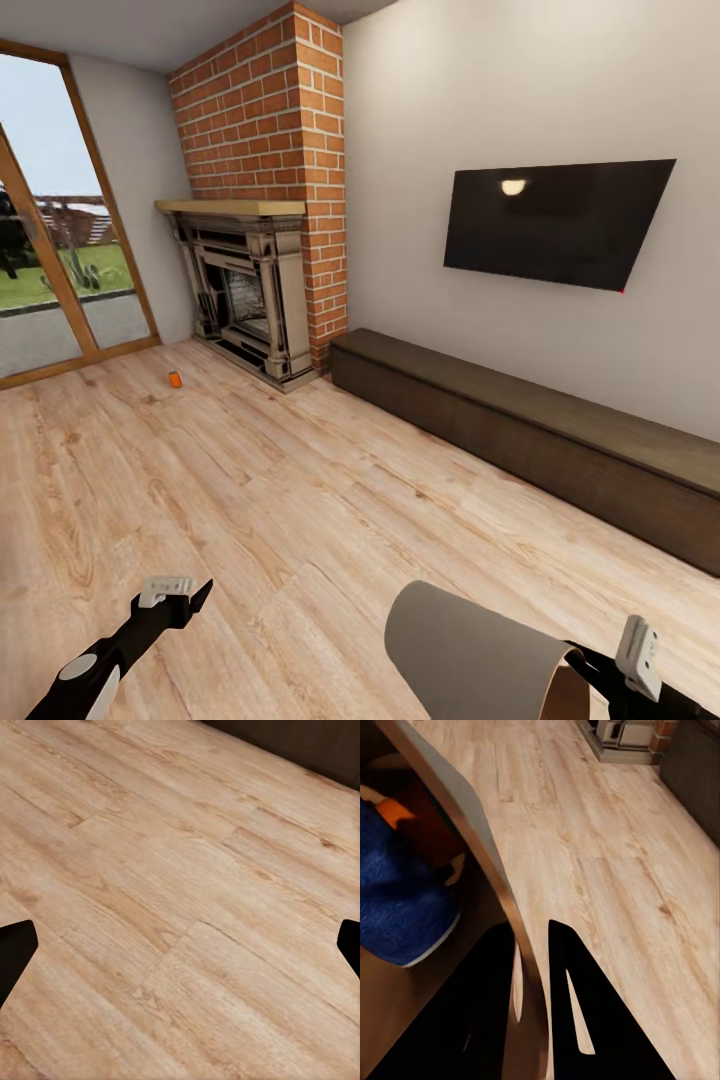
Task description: Put the three can of soda from the living room inside the tash can in the kitchen.
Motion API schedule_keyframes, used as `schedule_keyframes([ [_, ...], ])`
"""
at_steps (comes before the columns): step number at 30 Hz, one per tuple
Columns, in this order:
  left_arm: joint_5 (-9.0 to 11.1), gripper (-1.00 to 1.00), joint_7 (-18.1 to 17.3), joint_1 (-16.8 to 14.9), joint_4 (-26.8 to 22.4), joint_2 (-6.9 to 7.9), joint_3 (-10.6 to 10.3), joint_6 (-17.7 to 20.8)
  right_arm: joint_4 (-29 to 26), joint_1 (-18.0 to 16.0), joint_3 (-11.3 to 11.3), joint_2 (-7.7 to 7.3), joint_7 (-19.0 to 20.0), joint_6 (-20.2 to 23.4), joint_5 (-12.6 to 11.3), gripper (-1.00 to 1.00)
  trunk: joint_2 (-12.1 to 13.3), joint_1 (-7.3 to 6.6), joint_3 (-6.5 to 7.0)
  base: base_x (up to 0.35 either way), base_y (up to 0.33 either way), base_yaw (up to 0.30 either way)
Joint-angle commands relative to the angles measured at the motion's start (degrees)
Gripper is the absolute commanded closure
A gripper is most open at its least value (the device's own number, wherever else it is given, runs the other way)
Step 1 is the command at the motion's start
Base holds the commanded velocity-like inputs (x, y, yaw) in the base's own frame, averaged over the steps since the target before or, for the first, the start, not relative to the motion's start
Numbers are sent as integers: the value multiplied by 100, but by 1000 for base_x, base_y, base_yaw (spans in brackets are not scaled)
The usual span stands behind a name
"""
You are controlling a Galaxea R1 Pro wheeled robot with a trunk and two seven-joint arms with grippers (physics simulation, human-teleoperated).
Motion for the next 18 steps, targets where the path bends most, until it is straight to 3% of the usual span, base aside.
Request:
schedule_keyframes([
  [1,0,-100,1,0,1,0,0,0,-5,-3,-14,7,25,27,13,100,0,0,1,0,0,0],
  [12,0,-100,1,0,0,0,-5,-7,8,-3,-20,61,-370,44,-53,100,0,0,1,6,0,0],
  [15,0,-100,1,0,0,0,-5,-4,13,-3,-11,72,-593,44,-70,100,0,0,1,145,0,0],
  [16,0,-100,1,0,0,0,-5,-2,25,-3,5,77,-884,44,-70,100,0,0,1,252,0,0],
  [18,0,-100,1,0,0,0,-3,-1,49,-3,23,80,-1111,44,-67,100,0,0,1,287,0,0],
])
